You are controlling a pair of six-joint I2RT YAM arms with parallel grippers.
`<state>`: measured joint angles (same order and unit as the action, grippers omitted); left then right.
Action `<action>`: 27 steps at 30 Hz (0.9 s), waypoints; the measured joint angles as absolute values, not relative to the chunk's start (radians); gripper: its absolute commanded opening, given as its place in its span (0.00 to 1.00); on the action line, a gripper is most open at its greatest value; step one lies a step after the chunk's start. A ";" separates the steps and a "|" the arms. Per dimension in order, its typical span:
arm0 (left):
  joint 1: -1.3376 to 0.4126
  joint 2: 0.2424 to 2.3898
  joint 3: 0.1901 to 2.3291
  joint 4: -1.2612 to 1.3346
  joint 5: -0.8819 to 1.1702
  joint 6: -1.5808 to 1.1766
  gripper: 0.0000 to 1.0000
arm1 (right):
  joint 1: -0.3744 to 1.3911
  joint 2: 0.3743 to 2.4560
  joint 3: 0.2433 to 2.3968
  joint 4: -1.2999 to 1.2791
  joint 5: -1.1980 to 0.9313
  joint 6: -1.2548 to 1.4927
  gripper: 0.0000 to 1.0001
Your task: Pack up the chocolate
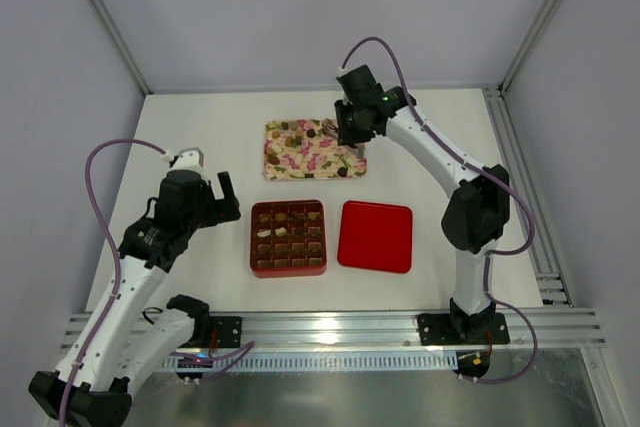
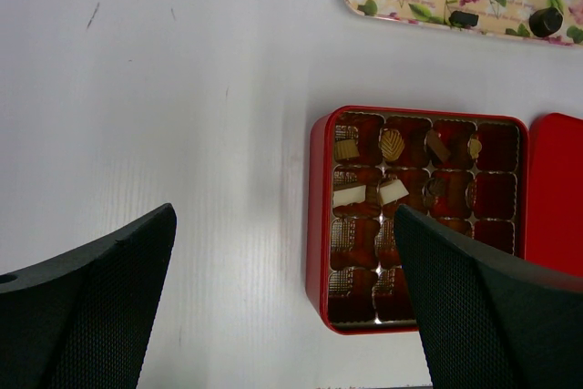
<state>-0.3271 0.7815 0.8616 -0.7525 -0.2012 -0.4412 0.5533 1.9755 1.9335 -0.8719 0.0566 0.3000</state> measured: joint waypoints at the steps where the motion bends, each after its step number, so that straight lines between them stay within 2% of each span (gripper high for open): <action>1: -0.327 0.781 0.862 -0.753 -0.201 -0.441 1.00 | 0.553 1.969 1.925 -0.869 0.053 0.302 0.27; 18: -0.327 0.781 0.862 -0.752 -0.201 -0.441 1.00 | 0.553 1.927 1.853 -0.859 0.019 0.310 0.27; 27: -0.327 0.780 0.862 -0.753 -0.201 -0.441 1.00 | 0.557 1.766 1.708 -0.852 -0.046 0.313 0.26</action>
<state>-0.3271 0.7803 0.8616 -0.7528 -0.2012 -0.4412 0.5571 1.7657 1.7077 -0.8516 -0.0456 0.3130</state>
